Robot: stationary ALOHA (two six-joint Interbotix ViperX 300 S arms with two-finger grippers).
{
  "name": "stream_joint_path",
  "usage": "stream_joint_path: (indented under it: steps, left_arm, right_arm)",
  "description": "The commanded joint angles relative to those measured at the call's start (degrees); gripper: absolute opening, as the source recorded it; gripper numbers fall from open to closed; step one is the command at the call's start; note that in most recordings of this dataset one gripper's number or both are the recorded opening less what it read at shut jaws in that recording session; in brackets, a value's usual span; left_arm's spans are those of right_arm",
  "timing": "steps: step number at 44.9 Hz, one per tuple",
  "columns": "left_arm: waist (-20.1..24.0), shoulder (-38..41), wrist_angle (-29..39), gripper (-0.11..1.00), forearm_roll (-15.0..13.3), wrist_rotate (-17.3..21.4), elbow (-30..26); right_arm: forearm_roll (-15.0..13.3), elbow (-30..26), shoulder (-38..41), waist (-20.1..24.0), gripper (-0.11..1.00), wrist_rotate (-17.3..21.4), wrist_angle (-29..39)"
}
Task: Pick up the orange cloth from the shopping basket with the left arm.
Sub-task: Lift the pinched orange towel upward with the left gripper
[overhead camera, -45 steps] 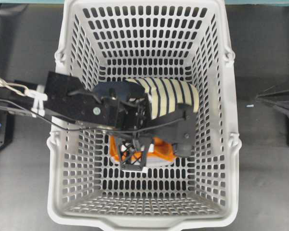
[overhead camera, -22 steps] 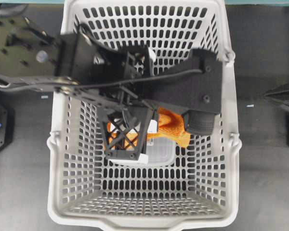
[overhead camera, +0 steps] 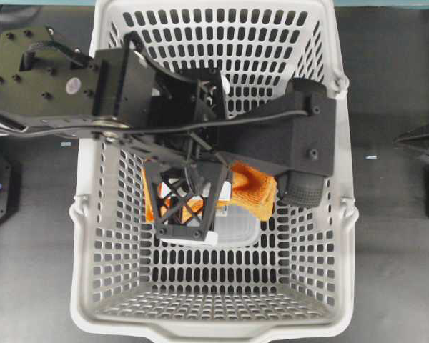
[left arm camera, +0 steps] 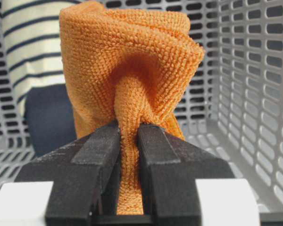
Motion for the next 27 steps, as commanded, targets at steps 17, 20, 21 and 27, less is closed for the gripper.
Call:
stream_joint_path:
  steps: [17,20,21,27]
  left_arm:
    - [0.0,-0.2,-0.2,0.08,0.3,0.0,-1.2]
    - [0.0,0.1,-0.2,0.08,0.2,0.0,-1.2]
    - [0.0,0.1,-0.2,0.08,0.2,0.0,-1.2]
    - [0.2,0.4,-0.2,0.08,0.3,0.0,-1.3]
  right_arm:
    - [0.2,-0.5,-0.1,0.1,0.0,0.3,0.6]
    - [0.2,-0.5,-0.4,0.1,0.0,0.3,0.6]
    - [0.2,-0.5,-0.4,0.1,0.0,0.3,0.5]
    - [0.2,-0.4,-0.4,0.4,0.0,1.0,0.6]
